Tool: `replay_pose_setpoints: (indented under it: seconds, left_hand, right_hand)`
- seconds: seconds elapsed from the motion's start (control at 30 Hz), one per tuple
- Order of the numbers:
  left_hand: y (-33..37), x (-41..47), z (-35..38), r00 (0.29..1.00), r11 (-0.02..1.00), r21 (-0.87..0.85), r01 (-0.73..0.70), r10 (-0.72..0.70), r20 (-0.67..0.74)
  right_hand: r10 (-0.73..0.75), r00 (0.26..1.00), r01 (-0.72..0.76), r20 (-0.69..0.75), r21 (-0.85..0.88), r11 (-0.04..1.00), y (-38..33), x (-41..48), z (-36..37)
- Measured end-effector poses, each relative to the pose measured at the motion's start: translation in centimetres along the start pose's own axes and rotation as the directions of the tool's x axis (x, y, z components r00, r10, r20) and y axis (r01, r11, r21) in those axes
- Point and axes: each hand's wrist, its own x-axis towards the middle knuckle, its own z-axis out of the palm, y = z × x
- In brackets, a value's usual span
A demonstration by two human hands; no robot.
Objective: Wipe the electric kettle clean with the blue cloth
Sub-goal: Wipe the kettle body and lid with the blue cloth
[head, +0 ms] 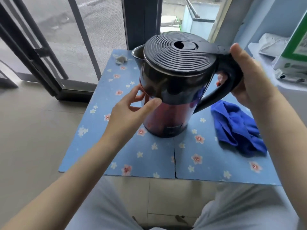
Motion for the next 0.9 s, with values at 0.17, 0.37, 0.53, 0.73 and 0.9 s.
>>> replay_pose_setpoints:
  seconds: [0.17,0.37,0.53,0.73,0.9]
  left_hand:
    - [-0.5,-1.7,-0.3,1.0,1.0,-0.006,-0.02,0.02,-0.022]
    - [-2.5,-1.9,-0.2,1.0,0.999,-0.027,-0.021,0.021,-0.01]
    - [-3.6,-1.4,0.7,0.998,0.989,-0.136,-0.052,0.056,0.026]
    - [-4.4,-1.3,1.7,0.995,0.983,-0.153,-0.098,0.094,-0.033]
    - [-4.4,-0.9,2.6,0.991,0.977,-0.172,-0.128,0.12,-0.054]
  right_hand:
    - [-0.043,0.999,0.044,-0.018,0.033,0.999,0.4,-1.7,0.9]
    - [-0.108,0.99,0.116,-0.091,0.087,0.989,2.3,-3.0,0.7]
    - [0.008,0.947,-0.136,-0.321,-0.378,0.916,7.2,-6.1,-2.7]
    - [0.095,0.931,-0.292,-0.351,-0.565,0.772,10.1,-7.8,-5.1]
    - [0.112,0.943,-0.302,-0.312,-0.668,0.68,10.9,-8.0,-6.0]
